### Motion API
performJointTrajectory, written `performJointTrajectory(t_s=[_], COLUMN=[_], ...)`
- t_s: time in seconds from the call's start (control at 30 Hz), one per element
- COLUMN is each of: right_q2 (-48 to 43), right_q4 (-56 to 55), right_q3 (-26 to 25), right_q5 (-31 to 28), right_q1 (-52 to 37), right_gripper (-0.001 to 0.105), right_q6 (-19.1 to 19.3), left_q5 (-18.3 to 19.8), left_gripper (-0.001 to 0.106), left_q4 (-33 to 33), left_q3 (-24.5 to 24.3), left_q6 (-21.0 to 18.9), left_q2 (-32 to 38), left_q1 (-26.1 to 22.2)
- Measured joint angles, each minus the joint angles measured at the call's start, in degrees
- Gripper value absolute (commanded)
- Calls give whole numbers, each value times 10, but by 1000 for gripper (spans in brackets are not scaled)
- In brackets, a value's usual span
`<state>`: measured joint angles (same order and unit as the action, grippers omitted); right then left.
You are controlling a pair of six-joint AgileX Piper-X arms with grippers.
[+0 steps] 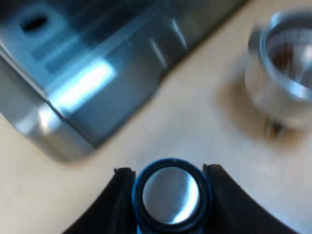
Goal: Grind coffee beans and then tamp
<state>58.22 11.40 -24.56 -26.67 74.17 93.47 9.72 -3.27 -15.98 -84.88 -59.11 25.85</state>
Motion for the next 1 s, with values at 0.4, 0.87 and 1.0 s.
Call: performJointTrajectory(t_s=[0.4,0.87,1.0], right_q2=[0,0,0], right_q4=[0,0,-1], right_q3=[0,0,0], right_q5=[0,0,0], right_q1=[0,0,0], right_gripper=[67,67,67], right_q6=[-22,-27,-27], left_q5=[18,40,40], left_gripper=[23,66,66], left_q4=[15,21,19], left_q3=[5,5,5], left_q6=[0,0,0], left_q2=[-24,-24,6], left_q1=[0,0,0])
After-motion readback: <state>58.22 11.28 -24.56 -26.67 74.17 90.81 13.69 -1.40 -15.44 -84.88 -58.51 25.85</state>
